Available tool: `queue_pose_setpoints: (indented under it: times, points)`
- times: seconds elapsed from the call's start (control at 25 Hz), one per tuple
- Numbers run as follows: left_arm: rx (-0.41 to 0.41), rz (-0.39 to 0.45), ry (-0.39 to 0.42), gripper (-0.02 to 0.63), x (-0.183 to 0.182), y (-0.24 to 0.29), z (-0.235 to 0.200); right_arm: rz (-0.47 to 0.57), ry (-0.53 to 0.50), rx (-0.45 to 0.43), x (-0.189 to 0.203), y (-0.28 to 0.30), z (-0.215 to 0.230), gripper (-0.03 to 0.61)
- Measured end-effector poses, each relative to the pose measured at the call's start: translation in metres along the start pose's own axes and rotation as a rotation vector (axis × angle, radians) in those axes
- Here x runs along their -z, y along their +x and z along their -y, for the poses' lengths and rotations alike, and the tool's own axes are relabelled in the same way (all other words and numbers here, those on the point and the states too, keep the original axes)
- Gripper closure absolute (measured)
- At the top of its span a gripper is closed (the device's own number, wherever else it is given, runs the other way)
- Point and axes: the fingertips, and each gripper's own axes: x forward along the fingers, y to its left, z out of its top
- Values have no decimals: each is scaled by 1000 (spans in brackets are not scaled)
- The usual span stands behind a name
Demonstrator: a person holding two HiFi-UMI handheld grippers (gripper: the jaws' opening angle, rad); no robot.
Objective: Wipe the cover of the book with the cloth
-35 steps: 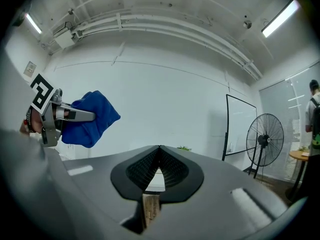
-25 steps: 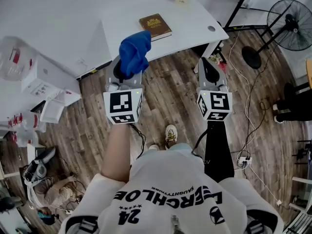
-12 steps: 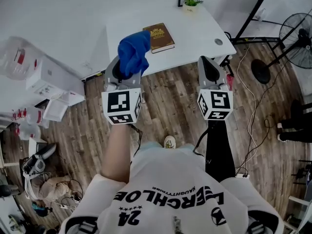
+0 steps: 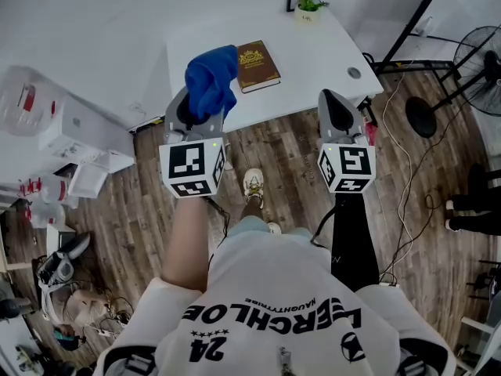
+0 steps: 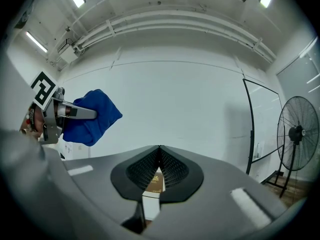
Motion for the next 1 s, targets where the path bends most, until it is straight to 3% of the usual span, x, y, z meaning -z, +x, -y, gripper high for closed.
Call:
queue_pose_setpoints:
  times: [1.0]
  points:
    - [112, 41, -65, 428, 20, 235, -107, -12, -79, 48, -10, 240, 22, 575]
